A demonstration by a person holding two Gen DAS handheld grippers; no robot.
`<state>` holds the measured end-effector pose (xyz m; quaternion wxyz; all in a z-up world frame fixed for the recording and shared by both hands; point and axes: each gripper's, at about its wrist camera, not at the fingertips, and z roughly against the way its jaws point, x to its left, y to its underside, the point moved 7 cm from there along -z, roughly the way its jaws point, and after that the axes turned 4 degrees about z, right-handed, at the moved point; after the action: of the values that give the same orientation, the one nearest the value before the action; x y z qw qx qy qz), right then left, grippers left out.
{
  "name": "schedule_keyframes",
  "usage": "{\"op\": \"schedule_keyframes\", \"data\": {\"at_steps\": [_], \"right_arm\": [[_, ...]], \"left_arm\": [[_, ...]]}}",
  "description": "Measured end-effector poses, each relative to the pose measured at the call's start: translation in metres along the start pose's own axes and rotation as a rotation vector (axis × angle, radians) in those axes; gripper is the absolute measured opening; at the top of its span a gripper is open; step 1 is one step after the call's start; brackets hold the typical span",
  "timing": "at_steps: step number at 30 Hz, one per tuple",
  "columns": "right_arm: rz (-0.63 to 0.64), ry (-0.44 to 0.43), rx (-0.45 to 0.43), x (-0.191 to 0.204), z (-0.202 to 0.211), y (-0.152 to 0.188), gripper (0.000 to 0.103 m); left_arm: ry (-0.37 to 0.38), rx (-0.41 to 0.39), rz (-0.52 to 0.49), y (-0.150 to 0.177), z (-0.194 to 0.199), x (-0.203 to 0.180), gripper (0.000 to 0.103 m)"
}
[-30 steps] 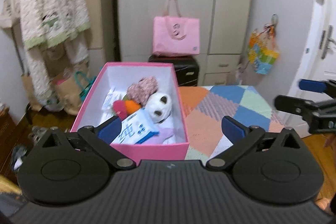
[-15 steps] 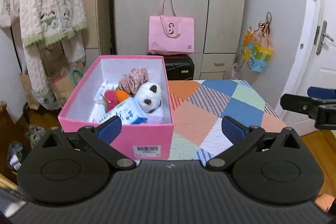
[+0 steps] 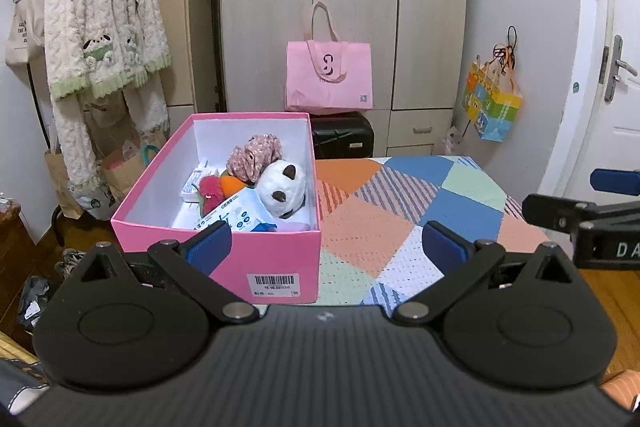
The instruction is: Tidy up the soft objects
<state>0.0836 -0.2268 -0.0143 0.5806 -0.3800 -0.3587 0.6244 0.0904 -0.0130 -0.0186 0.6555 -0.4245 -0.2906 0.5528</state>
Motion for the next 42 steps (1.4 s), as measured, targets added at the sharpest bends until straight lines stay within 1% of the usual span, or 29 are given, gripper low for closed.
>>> {"op": "schedule_keyframes", "data": {"at_steps": [5, 9, 12, 14, 17, 19, 24, 30, 35, 42], "right_arm": [[-0.001, 0.017, 0.004, -0.003, 0.002, 0.005, 0.103], [0.008, 0.056, 0.001, -0.006, 0.002, 0.008, 0.103], [0.015, 0.070, -0.002, -0.007, 0.004, 0.010, 0.103], [0.023, 0.082, -0.006, -0.007, 0.004, 0.011, 0.103], [0.058, 0.130, -0.020, -0.007, 0.003, 0.013, 0.103], [0.067, 0.144, -0.033, -0.007, 0.004, 0.013, 0.103], [0.058, 0.142, -0.054, -0.009, 0.007, 0.012, 0.103], [0.048, 0.135, -0.061, -0.010, 0.007, 0.012, 0.103], [0.041, 0.133, -0.062, -0.009, 0.007, 0.014, 0.103], [0.038, 0.126, -0.059, -0.008, 0.006, 0.015, 0.103]], "left_arm": [[-0.020, -0.022, 0.013, 0.002, 0.000, 0.004, 0.103], [-0.089, -0.040, 0.016, 0.005, -0.005, 0.011, 0.103], [-0.110, -0.033, 0.016, 0.007, -0.009, 0.015, 0.103], [-0.109, -0.028, 0.018, 0.009, -0.010, 0.016, 0.103], [-0.104, -0.025, 0.010, 0.011, -0.011, 0.018, 0.103], [-0.108, -0.032, 0.004, 0.011, -0.010, 0.019, 0.103], [-0.098, -0.057, -0.005, 0.011, -0.006, 0.018, 0.103], [-0.137, -0.087, -0.083, 0.014, -0.004, 0.010, 0.103], [-0.099, -0.084, -0.075, 0.015, -0.005, 0.007, 0.103], [-0.091, -0.093, -0.067, 0.016, -0.007, 0.007, 0.103]]}}
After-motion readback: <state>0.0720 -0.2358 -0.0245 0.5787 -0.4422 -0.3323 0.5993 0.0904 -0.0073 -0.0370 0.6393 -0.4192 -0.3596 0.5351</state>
